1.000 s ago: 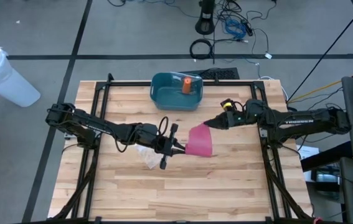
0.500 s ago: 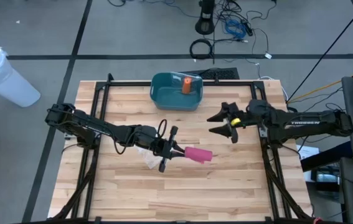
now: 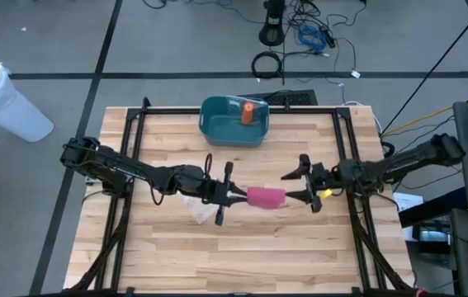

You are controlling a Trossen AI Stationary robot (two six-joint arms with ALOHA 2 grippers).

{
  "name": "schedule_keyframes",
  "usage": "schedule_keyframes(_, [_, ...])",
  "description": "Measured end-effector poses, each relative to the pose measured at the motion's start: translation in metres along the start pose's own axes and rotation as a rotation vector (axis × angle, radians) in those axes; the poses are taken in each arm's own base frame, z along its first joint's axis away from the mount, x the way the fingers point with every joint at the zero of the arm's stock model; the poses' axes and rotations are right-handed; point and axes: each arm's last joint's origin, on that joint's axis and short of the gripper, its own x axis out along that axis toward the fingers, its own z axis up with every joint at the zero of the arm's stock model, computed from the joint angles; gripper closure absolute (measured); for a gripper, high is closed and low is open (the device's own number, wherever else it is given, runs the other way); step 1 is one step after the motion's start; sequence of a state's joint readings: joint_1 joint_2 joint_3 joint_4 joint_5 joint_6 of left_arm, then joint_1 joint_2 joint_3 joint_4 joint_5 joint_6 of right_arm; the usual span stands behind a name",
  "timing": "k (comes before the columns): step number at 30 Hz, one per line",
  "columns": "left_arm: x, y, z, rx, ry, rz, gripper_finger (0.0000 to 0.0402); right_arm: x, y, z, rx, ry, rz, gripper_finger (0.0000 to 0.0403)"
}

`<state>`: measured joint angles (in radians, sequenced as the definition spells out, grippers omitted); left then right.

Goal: Roll bandage
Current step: Roll the pink bandage

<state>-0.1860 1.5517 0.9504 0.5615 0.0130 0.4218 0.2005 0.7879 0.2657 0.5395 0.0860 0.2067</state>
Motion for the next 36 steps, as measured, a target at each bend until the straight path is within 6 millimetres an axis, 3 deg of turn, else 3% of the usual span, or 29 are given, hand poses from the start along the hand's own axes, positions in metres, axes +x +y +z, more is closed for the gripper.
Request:
schedule_keyframes(4, [0.000, 0.005, 0.000, -0.057, 0.004, 0.067, 0.0389, 0.002, 0.005, -0.016, 0.008, -0.046, 0.053, 0.0154])
schedule_keyframes(8, [0.000, 0.009, -0.001, -0.101, 0.004, 0.096, 0.0388, 0.009, 0.005, -0.027, -0.006, -0.002, -0.028, 0.0154])
schedule_keyframes(17, [-0.001, 0.013, -0.001, -0.130, -0.008, 0.118, 0.0387, 0.024, 0.003, -0.029, -0.040, -0.070, -0.174, 0.0163])
schedule_keyframes(21, [-0.001, 0.014, 0.000, -0.131, -0.019, 0.127, 0.0387, 0.027, 0.003, -0.028, -0.042, -0.102, -0.170, 0.0221])
schedule_keyframes(26, [-0.001, 0.015, 0.000, -0.132, -0.002, 0.173, 0.0387, 0.029, 0.005, -0.030, -0.047, -0.098, -0.116, 0.0371])
schedule_keyframes(27, [-0.001, 0.016, 0.000, -0.132, 0.004, 0.187, 0.0387, 0.029, 0.005, -0.031, -0.051, -0.093, -0.103, 0.0386])
schedule_keyframes(36, [-0.001, 0.020, -0.005, -0.053, 0.057, 0.233, 0.0386, 0.044, 0.014, -0.027, 0.044, -0.013, 0.037, 0.0402])
